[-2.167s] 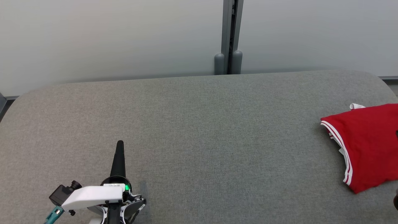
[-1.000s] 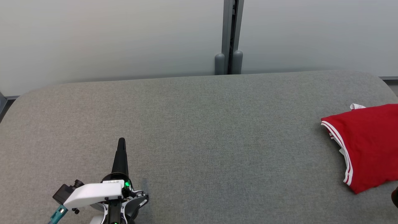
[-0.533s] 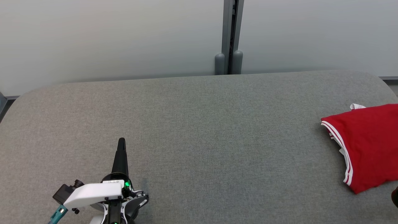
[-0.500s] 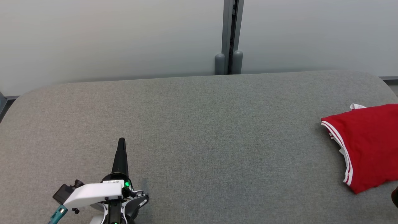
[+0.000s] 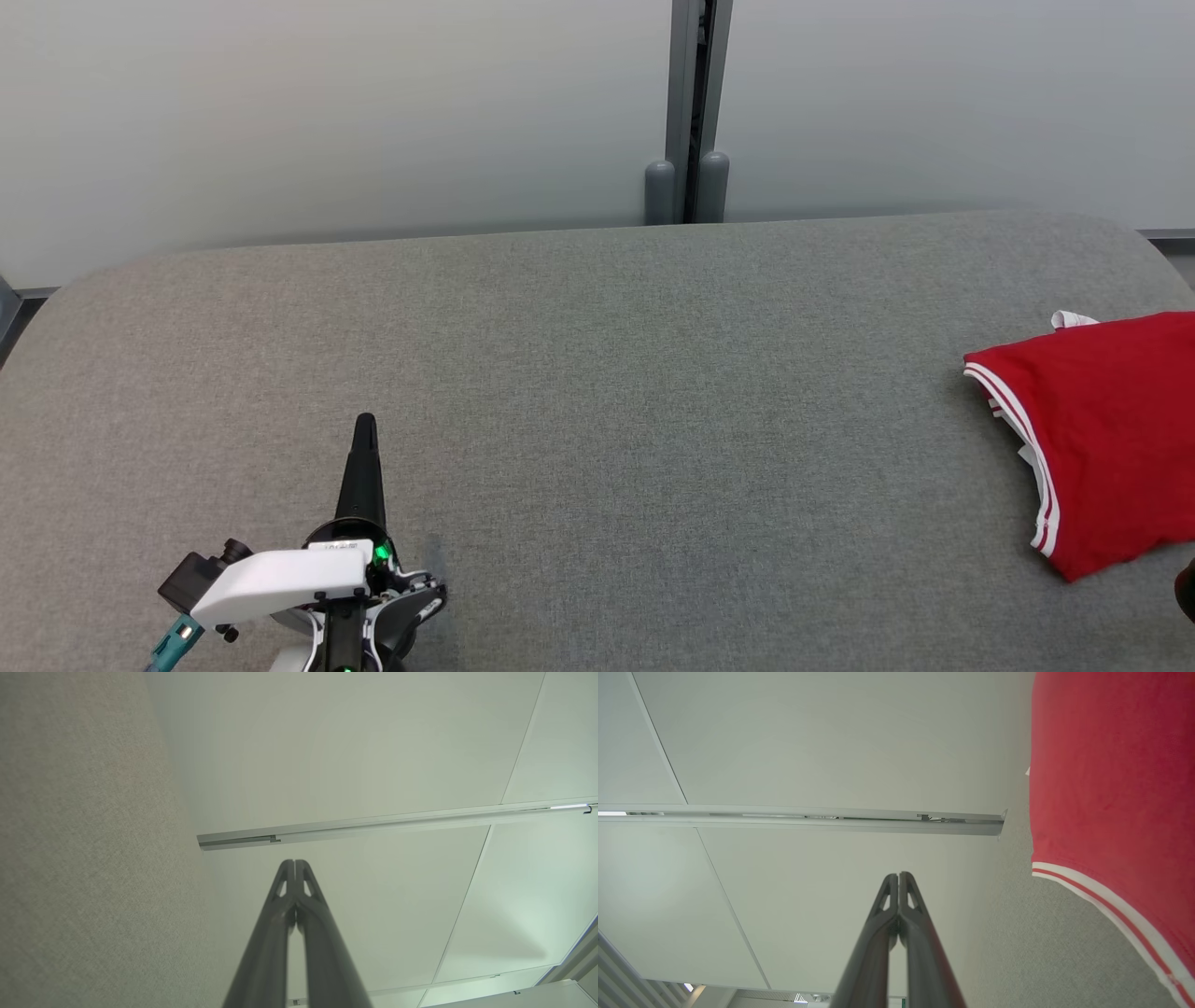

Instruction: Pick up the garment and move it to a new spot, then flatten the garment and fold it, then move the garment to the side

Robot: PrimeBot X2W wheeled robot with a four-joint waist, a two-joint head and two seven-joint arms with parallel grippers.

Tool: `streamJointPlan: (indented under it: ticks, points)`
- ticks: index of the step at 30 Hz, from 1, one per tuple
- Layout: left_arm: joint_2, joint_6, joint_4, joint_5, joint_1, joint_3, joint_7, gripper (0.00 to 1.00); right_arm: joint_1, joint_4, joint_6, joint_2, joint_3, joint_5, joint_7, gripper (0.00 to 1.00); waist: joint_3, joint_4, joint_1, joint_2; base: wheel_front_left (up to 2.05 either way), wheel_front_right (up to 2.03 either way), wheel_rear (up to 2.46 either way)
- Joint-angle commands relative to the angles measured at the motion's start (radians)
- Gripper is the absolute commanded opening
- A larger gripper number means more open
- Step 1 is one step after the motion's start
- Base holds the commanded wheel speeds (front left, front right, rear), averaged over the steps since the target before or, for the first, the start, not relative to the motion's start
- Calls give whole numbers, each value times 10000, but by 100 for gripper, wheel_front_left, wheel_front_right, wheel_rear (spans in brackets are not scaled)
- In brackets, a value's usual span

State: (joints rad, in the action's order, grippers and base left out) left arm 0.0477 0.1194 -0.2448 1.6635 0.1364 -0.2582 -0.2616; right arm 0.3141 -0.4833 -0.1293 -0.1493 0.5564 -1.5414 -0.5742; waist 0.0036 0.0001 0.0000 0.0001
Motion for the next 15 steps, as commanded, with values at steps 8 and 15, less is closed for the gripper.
streamJointPlan:
  ticks: [8, 15]
  points:
    - [22, 52, -24, -20, 192, 4, -12, 0, -13, -7, -25, -82, -8, -61, 26, 0, 0, 0, 0, -1, 0, 0, 0]
    - [22, 52, -24, -21, 192, 4, -12, 0, -18, -7, -25, -85, -13, -73, 36, 0, 0, 0, 0, -1, 0, 0, 0]
